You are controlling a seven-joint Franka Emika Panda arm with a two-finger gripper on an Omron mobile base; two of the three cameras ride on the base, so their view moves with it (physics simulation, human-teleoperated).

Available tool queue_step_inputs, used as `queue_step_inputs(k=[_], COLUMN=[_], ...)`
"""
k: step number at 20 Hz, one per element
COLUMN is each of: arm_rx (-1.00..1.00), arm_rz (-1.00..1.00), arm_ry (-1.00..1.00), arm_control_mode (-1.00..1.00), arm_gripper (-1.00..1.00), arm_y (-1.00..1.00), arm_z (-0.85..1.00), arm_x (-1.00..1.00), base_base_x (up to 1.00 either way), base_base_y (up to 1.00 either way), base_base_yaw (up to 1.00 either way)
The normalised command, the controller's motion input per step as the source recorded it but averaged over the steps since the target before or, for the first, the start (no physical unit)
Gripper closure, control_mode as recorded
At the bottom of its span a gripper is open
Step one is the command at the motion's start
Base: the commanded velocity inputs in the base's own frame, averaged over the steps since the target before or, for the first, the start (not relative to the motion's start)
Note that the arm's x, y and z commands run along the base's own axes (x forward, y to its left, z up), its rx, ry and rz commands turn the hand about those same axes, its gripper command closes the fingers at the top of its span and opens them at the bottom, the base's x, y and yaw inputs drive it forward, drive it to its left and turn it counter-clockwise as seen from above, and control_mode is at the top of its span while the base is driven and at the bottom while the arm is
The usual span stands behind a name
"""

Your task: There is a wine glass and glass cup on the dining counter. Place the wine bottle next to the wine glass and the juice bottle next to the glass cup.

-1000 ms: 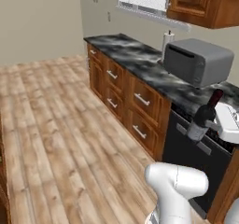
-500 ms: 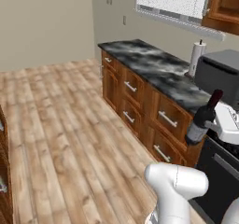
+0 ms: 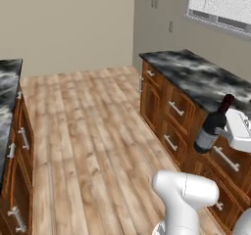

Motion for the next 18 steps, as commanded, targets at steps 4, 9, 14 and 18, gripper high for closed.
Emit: queue_step_inputs(k=[4,9,14,18], arm_rx=[0.00,0.00,0.00,0.00], arm_rz=[0.00,0.00,0.00,0.00], arm_ry=[0.00,0.00,0.00,0.00], arm_control_mode=[1.00,1.00,1.00,1.00], arm_gripper=[1.00,1.00,1.00,1.00], arm_y=[0.00,0.00,0.00,0.00], arm_z=[0.00,0.00,0.00,0.00], arm_x=[0.00,0.00,0.00,0.00], base_base_x=[1.00,1.00,1.00,1.00], base_base_y=[0.00,0.00,-0.19,-0.27], base_base_yaw=[0.29,0.27,0.19,0.10])
